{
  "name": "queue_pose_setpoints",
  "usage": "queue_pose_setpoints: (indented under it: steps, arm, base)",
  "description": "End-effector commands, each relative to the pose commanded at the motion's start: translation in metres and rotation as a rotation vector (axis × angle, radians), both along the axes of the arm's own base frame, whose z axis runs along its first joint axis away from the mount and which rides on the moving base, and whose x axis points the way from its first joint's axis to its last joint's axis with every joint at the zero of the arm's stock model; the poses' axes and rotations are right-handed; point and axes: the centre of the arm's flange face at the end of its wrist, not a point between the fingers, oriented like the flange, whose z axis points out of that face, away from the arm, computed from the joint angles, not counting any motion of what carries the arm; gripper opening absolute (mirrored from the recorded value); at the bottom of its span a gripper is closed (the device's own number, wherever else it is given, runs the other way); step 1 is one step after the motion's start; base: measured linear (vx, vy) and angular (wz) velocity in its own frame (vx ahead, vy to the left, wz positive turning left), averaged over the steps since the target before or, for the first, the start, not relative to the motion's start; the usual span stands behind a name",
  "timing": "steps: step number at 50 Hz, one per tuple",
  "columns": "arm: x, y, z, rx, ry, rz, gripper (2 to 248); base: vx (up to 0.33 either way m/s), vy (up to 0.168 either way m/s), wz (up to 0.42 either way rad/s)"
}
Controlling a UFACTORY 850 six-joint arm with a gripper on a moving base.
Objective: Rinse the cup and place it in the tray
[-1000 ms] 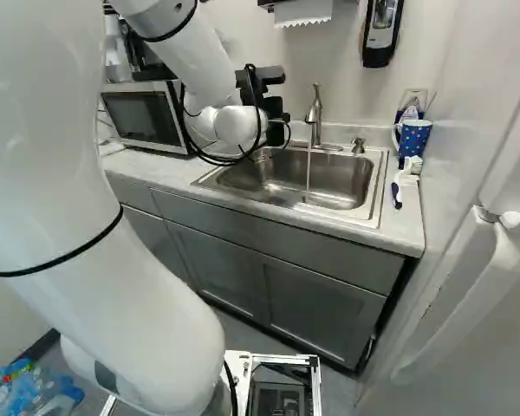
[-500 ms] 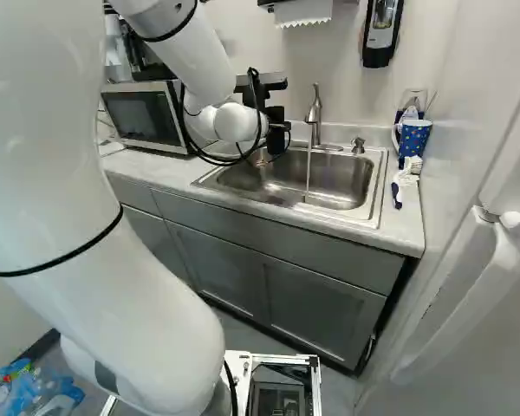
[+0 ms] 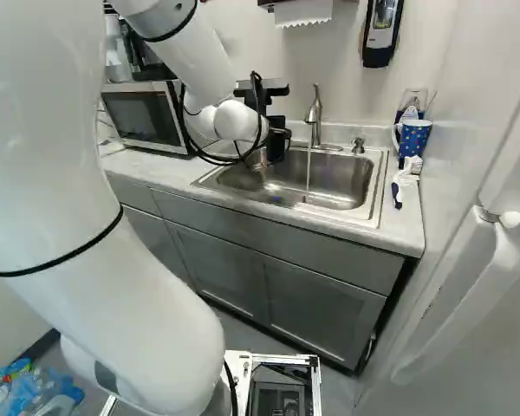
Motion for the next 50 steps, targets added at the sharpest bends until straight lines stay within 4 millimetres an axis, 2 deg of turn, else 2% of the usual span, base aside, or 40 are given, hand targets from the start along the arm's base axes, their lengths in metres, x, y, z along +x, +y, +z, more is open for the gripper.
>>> queue_pose_setpoints:
  steps: [25, 50]
  arm:
    - [-0.002, 0.0, -0.005, 0.02, 0.048, -0.01, 126]
    - [0.004, -0.001, -0.029, 0.024, 0.072, -0.01, 126]
  base:
    - [0.0, 0.0, 0.0]
    - [0.0, 0.0, 0.0]
